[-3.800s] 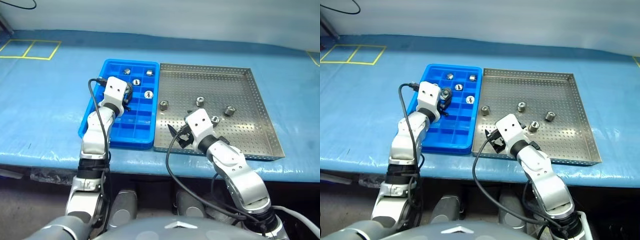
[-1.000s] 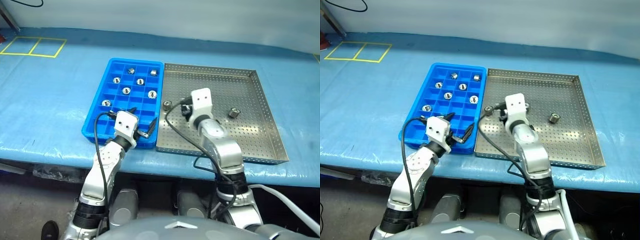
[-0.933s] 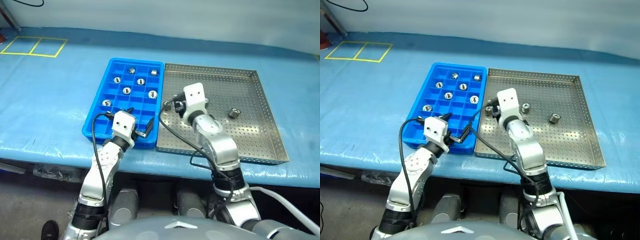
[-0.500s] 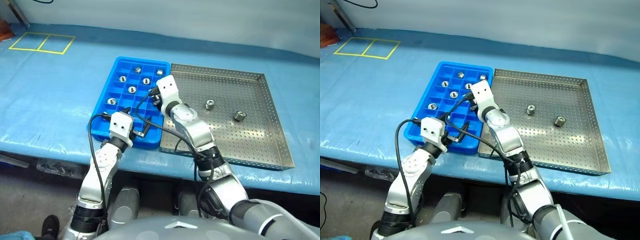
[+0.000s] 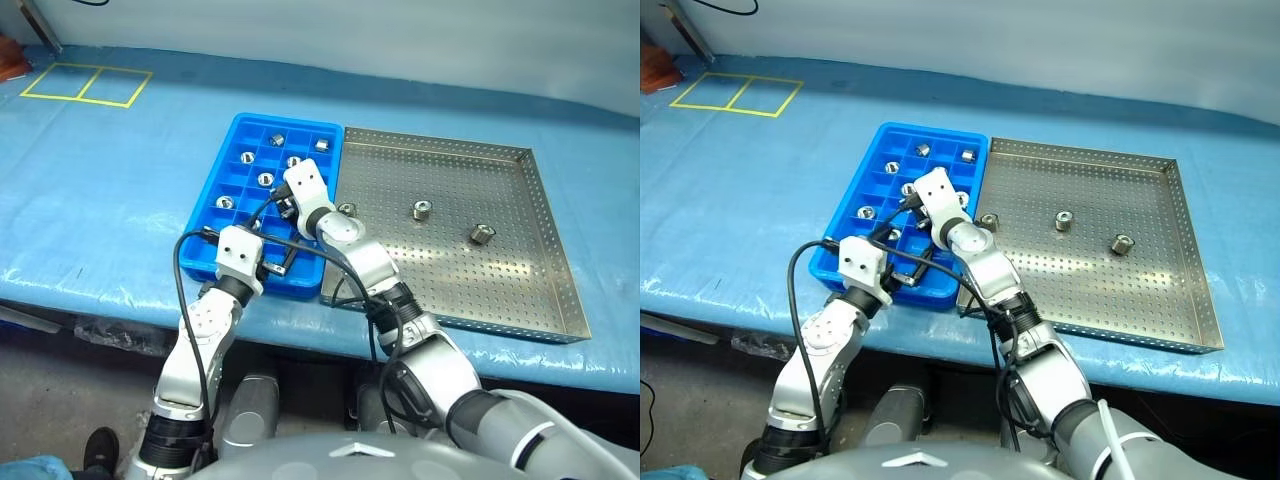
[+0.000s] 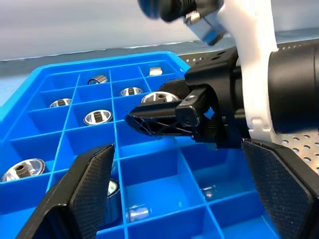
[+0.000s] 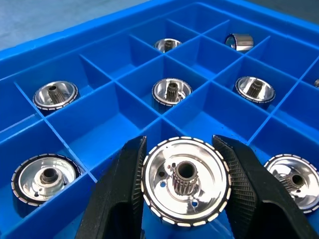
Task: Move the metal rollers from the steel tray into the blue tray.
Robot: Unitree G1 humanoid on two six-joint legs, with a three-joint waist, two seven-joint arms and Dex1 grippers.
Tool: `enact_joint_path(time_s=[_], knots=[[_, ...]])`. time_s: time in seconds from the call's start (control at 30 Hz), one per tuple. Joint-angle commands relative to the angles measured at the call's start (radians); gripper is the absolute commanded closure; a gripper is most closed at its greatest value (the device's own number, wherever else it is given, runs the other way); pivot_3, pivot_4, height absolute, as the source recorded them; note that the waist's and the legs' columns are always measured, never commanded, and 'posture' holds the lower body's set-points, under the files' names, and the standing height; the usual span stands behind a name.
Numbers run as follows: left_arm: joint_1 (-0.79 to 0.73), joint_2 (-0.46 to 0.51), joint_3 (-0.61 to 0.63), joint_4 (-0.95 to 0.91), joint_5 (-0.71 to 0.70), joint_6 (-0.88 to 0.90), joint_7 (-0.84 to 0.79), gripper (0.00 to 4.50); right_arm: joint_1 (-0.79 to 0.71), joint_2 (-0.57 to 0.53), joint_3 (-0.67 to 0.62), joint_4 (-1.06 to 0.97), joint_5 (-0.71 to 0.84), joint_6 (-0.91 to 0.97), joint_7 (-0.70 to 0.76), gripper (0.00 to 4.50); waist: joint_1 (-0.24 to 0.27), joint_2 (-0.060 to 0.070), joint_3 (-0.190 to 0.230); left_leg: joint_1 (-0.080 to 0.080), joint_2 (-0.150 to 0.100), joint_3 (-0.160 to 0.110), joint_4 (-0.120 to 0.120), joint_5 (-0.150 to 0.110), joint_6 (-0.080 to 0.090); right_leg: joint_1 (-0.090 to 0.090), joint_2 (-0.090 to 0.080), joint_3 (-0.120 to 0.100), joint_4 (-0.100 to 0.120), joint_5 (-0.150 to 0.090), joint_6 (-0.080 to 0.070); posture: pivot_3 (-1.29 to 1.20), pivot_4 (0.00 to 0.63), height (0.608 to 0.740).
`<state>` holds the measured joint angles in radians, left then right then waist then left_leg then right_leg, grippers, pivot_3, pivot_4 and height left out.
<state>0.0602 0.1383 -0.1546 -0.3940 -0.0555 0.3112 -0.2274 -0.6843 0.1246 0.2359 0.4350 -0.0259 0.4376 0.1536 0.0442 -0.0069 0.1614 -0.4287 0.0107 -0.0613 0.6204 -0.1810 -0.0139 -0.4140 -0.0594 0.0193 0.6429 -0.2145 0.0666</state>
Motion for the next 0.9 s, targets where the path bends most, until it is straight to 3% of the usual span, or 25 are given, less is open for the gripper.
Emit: enact_joint_path(time_s=[0.03,0.27,0.3,0.5,0.7,0.9], knots=[[-0.003,-0.002,0.001,-0.053,-0.003,-0.015,0.002,0.0,-0.027,0.023,-0.038,0.045,0.019,-0.04,-0.003,2.42,0.002,0.0,0.0,0.0,0.0,0.0,0.0,0.0,0.0,0.001,0.0,0.0,0.0,0.0,0.0,0.25,0.15,0.74],[-0.014,0.001,-0.008,-0.036,-0.005,-0.018,-0.008,0.0,0.017,0.005,-0.045,-0.006,0.026,-0.036,-0.014,0.19,0.004,0.0,0.0,0.001,0.0,0.0,0.0,0.0,0.0,0.001,0.0,0.0,0.0,0.0,0.0,0.22,0.15,0.74],[-0.019,0.002,-0.011,-0.033,-0.005,-0.019,-0.012,0.0,0.029,-0.005,-0.048,-0.039,0.02,-0.032,-0.025,0.09,0.004,0.0,0.0,0.001,0.0,0.0,0.0,0.0,0.0,0.001,0.0,0.0,0.0,0.0,0.0,0.22,0.15,0.74],[-0.038,0.007,-0.028,-0.024,-0.004,-0.02,-0.034,0.0,0.122,-0.102,-0.115,-0.278,-0.01,0.037,-0.096,0.09,0.008,0.0,0.0,-0.001,-0.001,-0.001,0.001,0.0,0.0,0.001,-0.001,0.0,-0.001,0.0,0.0,0.18,0.15,0.74],[-0.064,0.011,-0.057,0.001,-0.01,-0.012,-0.072,0.0,0.239,-0.23,-0.295,-0.495,-0.026,0.163,-0.196,0.09,-0.003,0.0,0.0,-0.002,-0.001,0.0,0.001,0.0,0.0,0.0,-0.001,0.0,-0.001,0.0,0.0,0.11,0.15,0.74],[-0.108,0.007,-0.088,0.043,-0.012,-0.014,-0.108,0.0,0.302,-0.281,-0.454,-0.578,-0.017,0.228,-0.261,0.09,-0.033,0.001,0.0,-0.001,0.0,0.001,0.0,0.0,0.0,0.0,-0.001,0.0,0.0,-0.001,-0.001,0.05,0.15,0.74]])
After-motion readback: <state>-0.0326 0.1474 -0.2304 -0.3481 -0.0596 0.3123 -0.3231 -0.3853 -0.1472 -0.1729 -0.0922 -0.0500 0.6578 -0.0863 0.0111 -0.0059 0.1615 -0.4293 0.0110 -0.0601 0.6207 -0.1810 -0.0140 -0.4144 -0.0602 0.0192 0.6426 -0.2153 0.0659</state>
